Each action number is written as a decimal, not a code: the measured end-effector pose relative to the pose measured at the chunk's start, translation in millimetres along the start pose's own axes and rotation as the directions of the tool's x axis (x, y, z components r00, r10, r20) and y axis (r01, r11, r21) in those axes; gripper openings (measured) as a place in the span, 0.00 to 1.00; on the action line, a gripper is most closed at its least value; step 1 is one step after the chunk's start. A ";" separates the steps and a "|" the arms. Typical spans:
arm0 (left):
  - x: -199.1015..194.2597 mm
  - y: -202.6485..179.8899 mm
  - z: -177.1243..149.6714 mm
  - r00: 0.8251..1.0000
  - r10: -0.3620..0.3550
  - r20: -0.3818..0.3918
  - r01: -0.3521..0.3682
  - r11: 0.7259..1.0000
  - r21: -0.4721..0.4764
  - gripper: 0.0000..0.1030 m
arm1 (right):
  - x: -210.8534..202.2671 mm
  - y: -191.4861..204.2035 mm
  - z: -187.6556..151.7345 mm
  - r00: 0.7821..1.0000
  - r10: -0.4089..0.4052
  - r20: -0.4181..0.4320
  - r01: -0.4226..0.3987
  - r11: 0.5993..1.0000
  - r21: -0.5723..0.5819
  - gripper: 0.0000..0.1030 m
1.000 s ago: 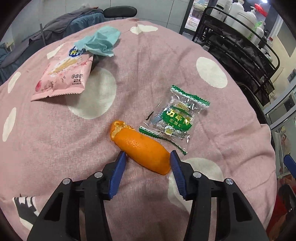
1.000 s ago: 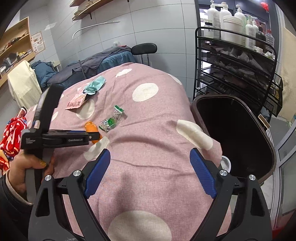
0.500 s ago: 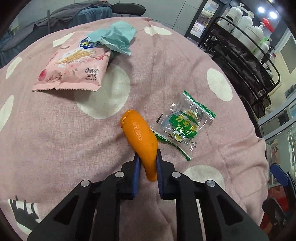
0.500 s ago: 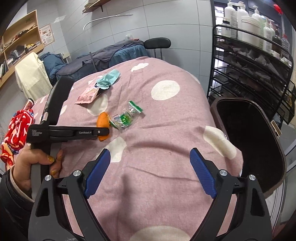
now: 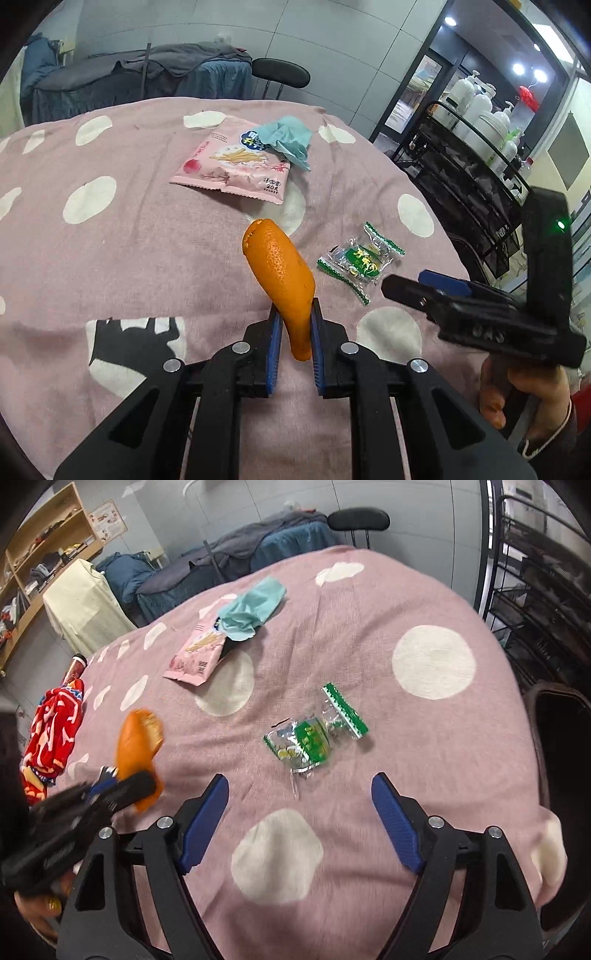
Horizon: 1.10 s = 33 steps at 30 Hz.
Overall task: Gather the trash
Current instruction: 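Grasp the orange peel with the left tool while the right tool grasps the green candy wrapper, then carry the green candy wrapper to the bin and open the right tool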
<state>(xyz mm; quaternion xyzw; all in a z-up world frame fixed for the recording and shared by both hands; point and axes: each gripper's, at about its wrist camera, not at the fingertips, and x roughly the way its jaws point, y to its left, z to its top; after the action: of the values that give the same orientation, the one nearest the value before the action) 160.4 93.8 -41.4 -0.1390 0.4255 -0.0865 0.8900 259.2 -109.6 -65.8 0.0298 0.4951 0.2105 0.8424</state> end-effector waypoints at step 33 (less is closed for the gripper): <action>-15.2 -26.1 -8.0 0.998 -0.039 0.044 0.037 0.998 0.052 0.14 | -26.2 7.4 -2.2 0.993 0.070 0.096 -0.072 0.997 0.020 0.06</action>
<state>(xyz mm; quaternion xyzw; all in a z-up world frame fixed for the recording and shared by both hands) 143.7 71.9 -26.7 -0.1262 0.4004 -0.1111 0.9008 243.9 -113.3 -43.4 0.0672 0.4556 0.2327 0.8566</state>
